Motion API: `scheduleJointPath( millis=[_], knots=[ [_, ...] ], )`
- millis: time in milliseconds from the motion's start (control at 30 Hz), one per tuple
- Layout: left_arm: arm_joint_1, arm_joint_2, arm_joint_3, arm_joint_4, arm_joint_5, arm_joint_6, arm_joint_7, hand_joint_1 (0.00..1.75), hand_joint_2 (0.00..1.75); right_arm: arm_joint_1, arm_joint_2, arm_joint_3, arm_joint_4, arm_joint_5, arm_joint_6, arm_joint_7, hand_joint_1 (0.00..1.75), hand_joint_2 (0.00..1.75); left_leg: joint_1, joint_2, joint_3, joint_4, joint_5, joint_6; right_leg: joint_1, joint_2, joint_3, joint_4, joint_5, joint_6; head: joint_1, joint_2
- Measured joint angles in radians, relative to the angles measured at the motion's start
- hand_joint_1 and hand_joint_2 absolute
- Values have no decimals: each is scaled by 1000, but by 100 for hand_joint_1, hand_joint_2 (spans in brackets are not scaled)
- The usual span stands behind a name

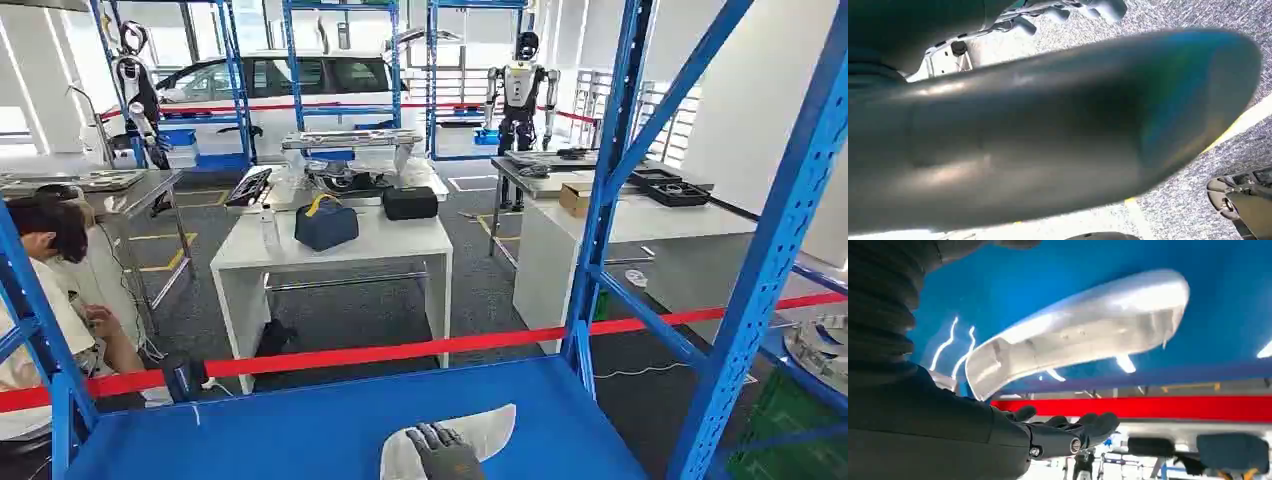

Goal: Take the parts from the cabinet and place them on the table.

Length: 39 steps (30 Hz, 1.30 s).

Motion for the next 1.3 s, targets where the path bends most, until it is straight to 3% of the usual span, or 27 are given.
scheduleJointPath(
  millis=[133, 167, 200, 400, 1300],
  knots=[
    [0, -1, 2, 0, 0, 6, 2, 0, 0, 2, 0, 22, 19, 12, 45, 25, 0, 175, 0, 0, 0, 0, 0, 0, 0, 0, 0, 0, 0, 0, 0, 0],
    [0, -1, 3, 0, 0, 7, 2, 0, 0, 3, 1, 29, 25, 19, 47, 36, 77, 175, 0, 0, 0, 0, 0, 0, 0, 0, 0, 0, 0, 0, 0, 0],
    [0, -1, 3, 0, 0, 8, 2, 0, 0, 4, 1, 34, 29, 21, 48, 43, 175, 175, 0, 0, 0, 0, 0, 0, 0, 0, 0, 0, 0, 0, 0, 0],
    [1, -1, 11, 0, 3, 16, 1, 0, 0, 5, 9, 51, 55, 30, 42, 76, 175, 175, 0, -1, 0, 0, 0, 0, 0, 0, 0, 0, 0, 0, 0, 0],
    [3, -1, 21, 0, 3, 17, 0, 0, 0, -6, 20, 63, 68, 36, 38, 76, 175, 175, 0, -1, 2, 0, 0, 0, 0, 0, 1, 0, -1, 0, 0, 0]
  ],
)
